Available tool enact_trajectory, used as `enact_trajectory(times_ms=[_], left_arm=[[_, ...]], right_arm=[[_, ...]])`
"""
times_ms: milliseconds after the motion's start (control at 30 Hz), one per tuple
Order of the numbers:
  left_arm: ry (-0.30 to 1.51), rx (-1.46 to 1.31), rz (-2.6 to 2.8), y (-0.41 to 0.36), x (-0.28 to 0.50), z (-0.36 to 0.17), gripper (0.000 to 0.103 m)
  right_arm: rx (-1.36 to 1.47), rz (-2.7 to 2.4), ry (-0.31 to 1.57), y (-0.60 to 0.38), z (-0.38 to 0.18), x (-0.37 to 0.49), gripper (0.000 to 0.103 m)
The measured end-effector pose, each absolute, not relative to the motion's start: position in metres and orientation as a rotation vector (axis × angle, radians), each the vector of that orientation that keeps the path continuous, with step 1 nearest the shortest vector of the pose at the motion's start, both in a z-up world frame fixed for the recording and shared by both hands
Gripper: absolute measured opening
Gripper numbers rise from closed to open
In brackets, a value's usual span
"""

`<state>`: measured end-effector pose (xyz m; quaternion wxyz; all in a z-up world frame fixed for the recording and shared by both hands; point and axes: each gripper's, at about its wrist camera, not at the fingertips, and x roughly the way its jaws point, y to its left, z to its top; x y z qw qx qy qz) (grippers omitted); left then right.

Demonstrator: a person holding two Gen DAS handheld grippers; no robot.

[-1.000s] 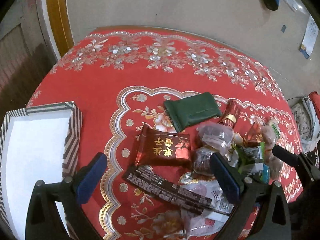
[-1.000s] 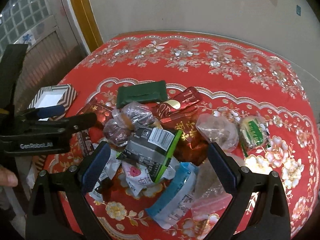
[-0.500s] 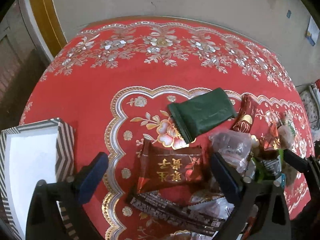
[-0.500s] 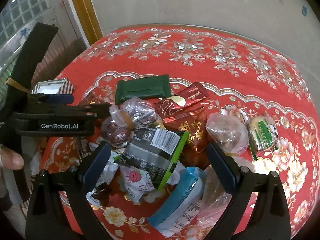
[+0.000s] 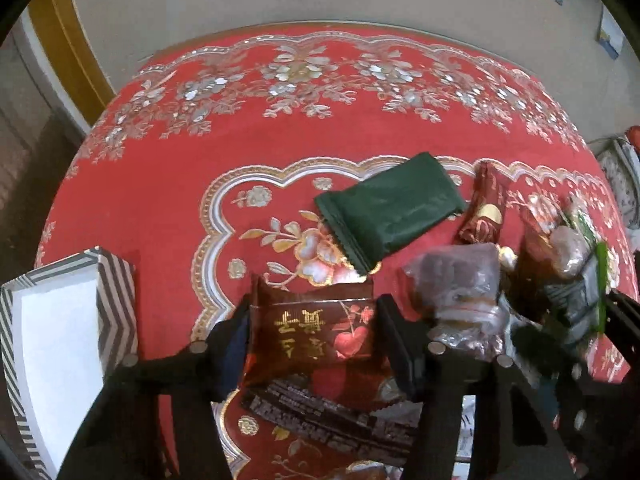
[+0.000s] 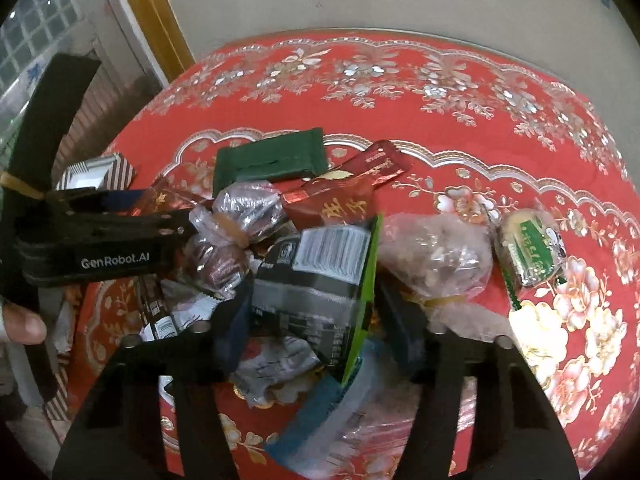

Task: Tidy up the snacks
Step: 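Grasp the red-gold cake packet with the left gripper while the right grasps the black-green packet, then carry both packets to the white tray and open both grippers to release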

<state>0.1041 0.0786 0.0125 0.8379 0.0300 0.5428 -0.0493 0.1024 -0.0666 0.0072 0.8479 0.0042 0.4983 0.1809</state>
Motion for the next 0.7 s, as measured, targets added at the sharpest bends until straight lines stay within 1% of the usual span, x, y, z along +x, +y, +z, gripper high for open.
enact_trajectory(times_ms=[33, 100, 400, 700], left_arm=[[1.148, 0.059, -0.111, 0.079, 0.104, 0.013, 0.061], [1.152, 0.035, -0.117, 0.082, 0.104, 0.014, 0.058], [1.109, -0.020, -0.113, 0.092, 0.088, 0.032, 0.058], [1.065, -0.014, -0.086, 0.096, 0.070, 0.047, 0.058]], right_arm=[[0.022, 0.403, 1.050, -0.070, 0.008, 0.102, 0.037], [0.028, 0.406, 1.059, -0.072, 0.009, 0.102, 0.037], [0.074, 0.434, 1.035, -0.083, 0.025, 0.086, 0.037], [0.049, 0.468, 1.020, -0.072, 0.036, 0.077, 0.037]])
